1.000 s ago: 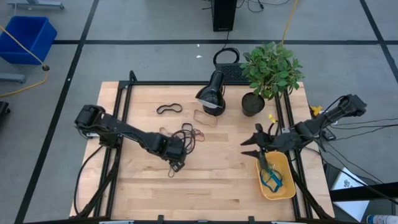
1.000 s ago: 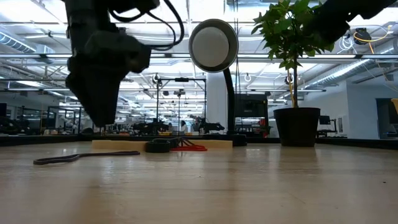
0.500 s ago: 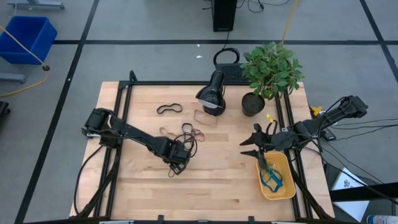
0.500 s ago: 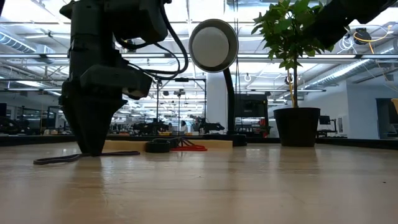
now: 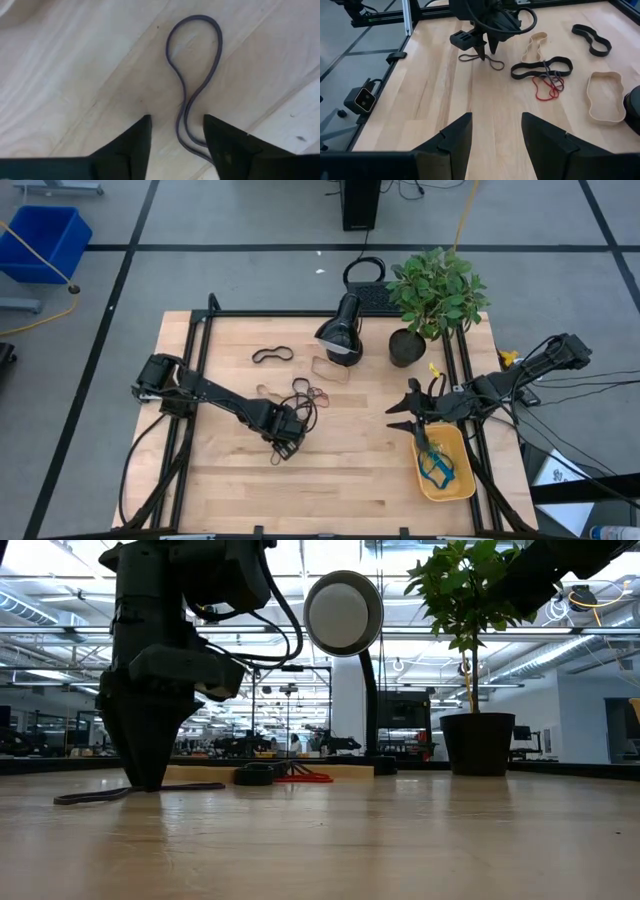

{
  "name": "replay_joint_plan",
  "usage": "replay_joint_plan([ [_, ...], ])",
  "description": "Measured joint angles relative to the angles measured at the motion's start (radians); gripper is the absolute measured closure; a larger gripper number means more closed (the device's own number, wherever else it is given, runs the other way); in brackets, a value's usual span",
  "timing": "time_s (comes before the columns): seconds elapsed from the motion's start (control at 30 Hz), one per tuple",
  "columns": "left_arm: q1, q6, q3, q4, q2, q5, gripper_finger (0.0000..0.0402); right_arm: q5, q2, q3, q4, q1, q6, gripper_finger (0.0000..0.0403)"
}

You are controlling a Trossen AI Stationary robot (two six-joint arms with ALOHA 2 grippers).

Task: Pick and place rubber bands into bin
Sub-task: Put the violet rubber band into the yellow bin

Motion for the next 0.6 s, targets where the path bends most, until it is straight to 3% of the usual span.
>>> replay_joint_plan([
  [0.4, 0.000, -0.031, -0.002, 0.021, 0.000, 0.025, 0.0382, 0.001, 0.000, 0.000, 0.000, 0.000, 0.000, 0.0238],
  [0.6, -0.001, -0.039, -0.004, 0.039, 0.000, 0.022, 0.0393, 0.001, 0.000, 0.000, 0.000, 0.000, 0.000, 0.0238],
])
